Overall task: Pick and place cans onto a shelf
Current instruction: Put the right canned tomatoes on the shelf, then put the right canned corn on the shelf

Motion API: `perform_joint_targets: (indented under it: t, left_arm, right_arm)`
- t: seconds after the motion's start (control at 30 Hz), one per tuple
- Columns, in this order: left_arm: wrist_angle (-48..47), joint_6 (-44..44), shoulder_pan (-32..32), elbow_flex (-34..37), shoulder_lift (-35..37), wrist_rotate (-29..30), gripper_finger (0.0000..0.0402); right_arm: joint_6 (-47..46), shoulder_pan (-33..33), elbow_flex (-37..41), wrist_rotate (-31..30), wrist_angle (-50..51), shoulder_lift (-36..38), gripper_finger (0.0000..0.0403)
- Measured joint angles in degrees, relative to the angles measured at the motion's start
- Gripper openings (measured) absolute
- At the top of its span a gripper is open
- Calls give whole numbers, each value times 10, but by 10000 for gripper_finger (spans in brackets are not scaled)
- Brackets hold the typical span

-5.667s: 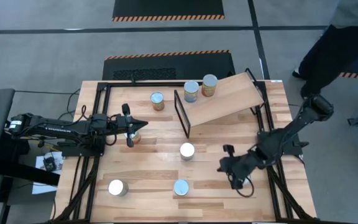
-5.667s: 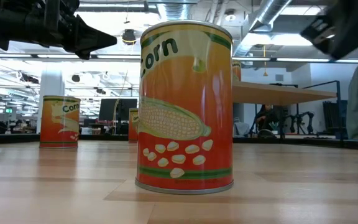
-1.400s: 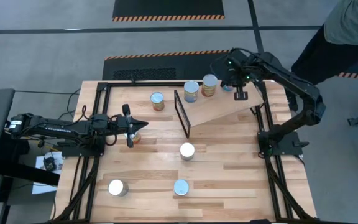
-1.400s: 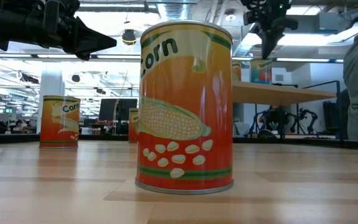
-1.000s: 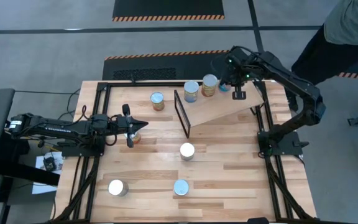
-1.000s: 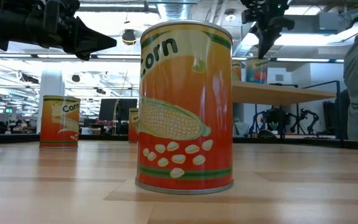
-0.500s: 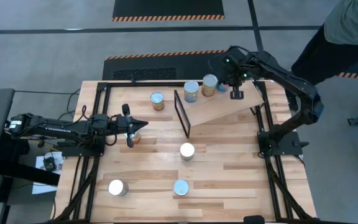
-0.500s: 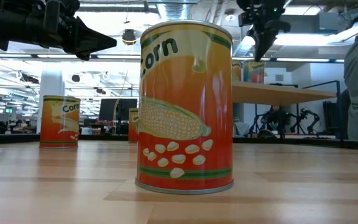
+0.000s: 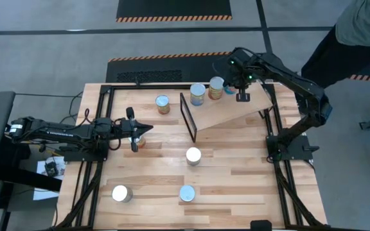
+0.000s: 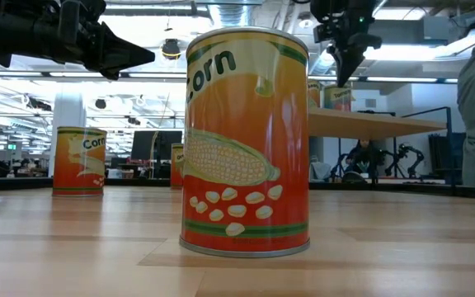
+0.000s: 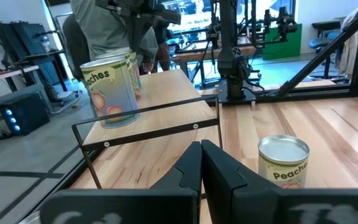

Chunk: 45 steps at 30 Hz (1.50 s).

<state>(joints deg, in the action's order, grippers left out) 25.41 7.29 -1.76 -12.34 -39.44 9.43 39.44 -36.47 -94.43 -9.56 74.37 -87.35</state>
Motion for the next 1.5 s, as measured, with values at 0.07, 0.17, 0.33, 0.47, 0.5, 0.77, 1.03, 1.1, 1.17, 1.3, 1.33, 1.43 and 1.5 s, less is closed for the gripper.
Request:
perform_joint_targets:
  t: [0.07, 0.17, 0.33, 0.47, 0.5, 0.77, 1.03, 1.1, 1.17, 1.3, 1.33, 1.43, 1.5]
  left_arm:
    - [0, -3, 0, 0, 0, 0, 0]
    - [0, -3, 0, 0, 0, 0, 0]
    - [0, -3, 0, 0, 0, 0, 0]
    - [-1, -4, 0, 0, 0, 0, 0]
    - [-1, -3, 0, 0, 0, 0, 0]
    - [-5, 1, 0, 0, 0, 0, 0]
    - [-24, -5, 0, 0, 0, 0, 0]
    - [-23, -5, 0, 0, 0, 0, 0]
    - [-21, -5, 0, 0, 0, 0, 0]
    - [-20, -4, 0, 0, 0, 0, 0]
    - [-20, -3, 0, 0, 0, 0, 0]
    - [-20, -3, 0, 0, 0, 0, 0]
    - [-20, 0, 0, 0, 0, 0, 0]
  right_arm:
    - [-1, 0, 0, 0, 0, 0, 24]
    - [-17, 1, 0, 0, -4, 0, 43]
    - [-49, 1, 0, -1, -4, 0, 73]
    - [-50, 4, 0, -12, -4, 1, 88]
    - [-50, 7, 0, -17, -4, 3, 89]
    - [-77, 53, 0, -39, 5, 49, 56]
    - [-138, 94, 43, 31, -54, 149, 10]
    - [-137, 104, 98, 51, -112, 192, 6]
    - [-138, 113, 168, 81, -190, 240, 5]
    - [-151, 141, 323, 96, -357, 341, 6]
    - [-158, 150, 361, 96, -400, 361, 6]
    - [-185, 183, 458, 96, -520, 413, 5]
    - [-208, 209, 510, 97, -592, 437, 8]
